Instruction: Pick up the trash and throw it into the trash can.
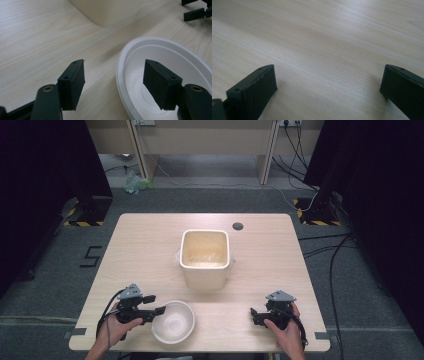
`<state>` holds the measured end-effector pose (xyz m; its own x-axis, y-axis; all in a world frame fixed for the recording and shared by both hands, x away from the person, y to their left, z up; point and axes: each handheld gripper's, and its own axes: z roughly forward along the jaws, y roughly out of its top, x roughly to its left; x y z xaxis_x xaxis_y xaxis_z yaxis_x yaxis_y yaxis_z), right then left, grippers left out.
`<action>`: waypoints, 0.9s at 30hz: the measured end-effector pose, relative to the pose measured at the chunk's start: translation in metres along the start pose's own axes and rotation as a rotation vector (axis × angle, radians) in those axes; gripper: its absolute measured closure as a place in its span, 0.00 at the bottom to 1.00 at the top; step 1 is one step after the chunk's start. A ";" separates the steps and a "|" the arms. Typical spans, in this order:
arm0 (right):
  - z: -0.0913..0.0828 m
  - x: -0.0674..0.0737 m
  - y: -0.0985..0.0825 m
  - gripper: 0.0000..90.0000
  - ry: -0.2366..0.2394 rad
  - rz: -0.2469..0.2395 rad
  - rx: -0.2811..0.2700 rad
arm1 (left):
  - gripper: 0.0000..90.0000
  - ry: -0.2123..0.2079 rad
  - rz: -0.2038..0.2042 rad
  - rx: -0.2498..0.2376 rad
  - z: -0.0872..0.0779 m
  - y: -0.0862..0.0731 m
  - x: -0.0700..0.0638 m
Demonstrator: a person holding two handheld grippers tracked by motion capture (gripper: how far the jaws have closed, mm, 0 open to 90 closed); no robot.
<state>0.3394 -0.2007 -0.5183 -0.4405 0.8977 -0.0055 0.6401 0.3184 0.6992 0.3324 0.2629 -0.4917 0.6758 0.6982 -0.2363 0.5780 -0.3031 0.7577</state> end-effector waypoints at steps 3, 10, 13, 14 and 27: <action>0.000 0.000 0.000 0.01 0.000 0.000 0.000 | 0.40 -0.002 -0.001 0.013 0.003 -0.002 0.000; 0.000 0.000 0.000 0.01 0.000 0.000 0.000 | 0.52 -0.011 -0.013 0.055 0.011 -0.006 0.002; 0.000 0.000 0.000 0.01 0.000 0.002 0.000 | 0.57 -0.019 -0.008 0.067 0.014 -0.007 0.000; 0.000 0.000 0.000 0.01 0.000 -0.001 0.000 | 0.60 -0.024 -0.007 0.075 0.016 -0.007 0.000; 0.000 0.000 0.000 0.01 0.002 -0.001 0.002 | 0.88 -0.098 -0.012 0.010 0.013 -0.005 -0.005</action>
<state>0.3394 -0.2007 -0.5182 -0.4426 0.8967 -0.0049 0.6407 0.3201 0.6979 0.3322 0.2523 -0.5022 0.7099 0.6351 -0.3045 0.5909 -0.3017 0.7482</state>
